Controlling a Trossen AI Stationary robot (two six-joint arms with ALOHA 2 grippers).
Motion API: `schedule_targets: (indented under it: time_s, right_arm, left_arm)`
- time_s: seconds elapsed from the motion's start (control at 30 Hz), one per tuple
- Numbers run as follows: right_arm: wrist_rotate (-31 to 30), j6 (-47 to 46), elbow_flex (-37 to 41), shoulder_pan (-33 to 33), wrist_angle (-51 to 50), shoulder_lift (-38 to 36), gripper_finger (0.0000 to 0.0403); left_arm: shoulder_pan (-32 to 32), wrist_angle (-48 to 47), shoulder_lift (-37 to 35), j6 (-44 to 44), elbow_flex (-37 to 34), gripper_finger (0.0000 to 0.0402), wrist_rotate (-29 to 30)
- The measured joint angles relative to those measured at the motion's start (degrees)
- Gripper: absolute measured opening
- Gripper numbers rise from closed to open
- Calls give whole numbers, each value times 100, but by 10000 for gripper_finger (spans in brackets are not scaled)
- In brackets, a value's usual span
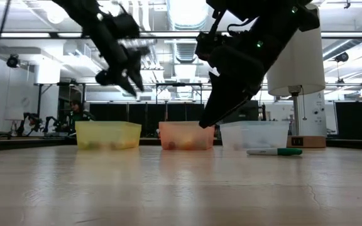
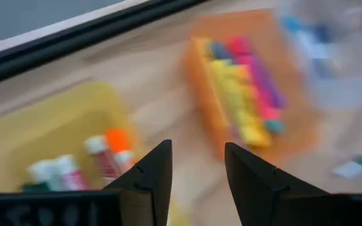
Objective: Pick & Place Markers
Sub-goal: Put the green mini marker into the yellow bin
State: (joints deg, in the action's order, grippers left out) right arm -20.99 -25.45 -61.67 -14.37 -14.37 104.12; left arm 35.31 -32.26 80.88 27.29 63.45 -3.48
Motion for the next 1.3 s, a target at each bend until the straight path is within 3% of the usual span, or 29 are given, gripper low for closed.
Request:
schedule_targets:
  time_s: [0.3, 0.6, 0.93, 1.3]
  right_arm:
    - [-11, -2, 152, 2, 7, 0, 236]
    - [-11, -75, 151, 2, 13, 0, 233]
    - [685, 195, 94, 0, -807, -186, 224]
    - [967, 258, 96, 2, -2264, -894, 224]
  left_arm:
    - [-1210, 958, -1475, 312, -907, 128, 29]
    - [-2745, 2909, -2418, 720, -2269, 8, 816]
    - [-4075, 4366, -3339, -117, -3709, 9, 1003]
    - [-4590, 5303, -4309, -772, -5229, 9, 1029]
